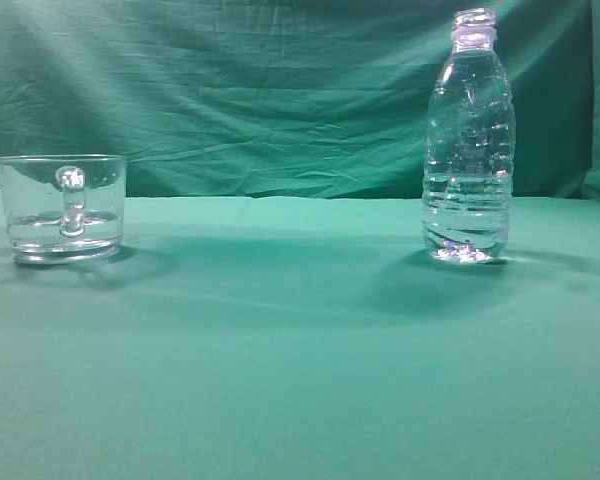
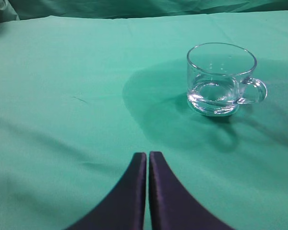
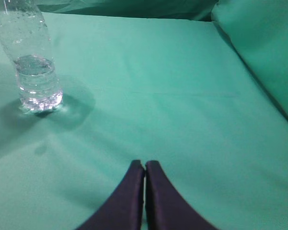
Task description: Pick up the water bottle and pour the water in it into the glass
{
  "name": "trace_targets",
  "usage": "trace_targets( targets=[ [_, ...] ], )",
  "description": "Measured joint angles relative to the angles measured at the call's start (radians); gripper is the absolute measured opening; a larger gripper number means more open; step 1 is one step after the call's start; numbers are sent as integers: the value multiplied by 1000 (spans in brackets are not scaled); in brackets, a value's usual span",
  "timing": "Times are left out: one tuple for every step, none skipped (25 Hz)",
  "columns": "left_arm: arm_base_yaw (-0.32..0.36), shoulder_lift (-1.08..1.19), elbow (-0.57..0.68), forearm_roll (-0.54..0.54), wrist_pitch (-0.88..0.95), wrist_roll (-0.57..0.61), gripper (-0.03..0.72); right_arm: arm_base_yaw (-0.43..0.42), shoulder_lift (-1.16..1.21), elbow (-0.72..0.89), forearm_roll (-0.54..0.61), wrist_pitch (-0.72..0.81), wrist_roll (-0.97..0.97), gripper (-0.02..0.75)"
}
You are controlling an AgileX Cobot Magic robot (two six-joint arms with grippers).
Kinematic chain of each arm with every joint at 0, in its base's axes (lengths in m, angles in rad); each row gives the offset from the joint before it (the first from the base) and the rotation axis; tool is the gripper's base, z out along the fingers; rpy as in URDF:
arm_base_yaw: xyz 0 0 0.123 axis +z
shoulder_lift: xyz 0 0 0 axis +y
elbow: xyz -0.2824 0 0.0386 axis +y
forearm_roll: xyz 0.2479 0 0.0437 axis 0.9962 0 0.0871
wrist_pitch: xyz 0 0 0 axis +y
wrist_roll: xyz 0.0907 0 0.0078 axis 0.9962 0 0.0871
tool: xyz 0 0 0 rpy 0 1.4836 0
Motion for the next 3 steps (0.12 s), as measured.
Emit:
trace_targets(
  targets=[
    [0,0,0,0,0,0,0,0,0,0,0,0,0,0],
    [0,0,0,0,0,0,0,0,0,0,0,0,0,0],
    [0,0,0,0,0,0,0,0,0,0,0,0,0,0]
  ],
)
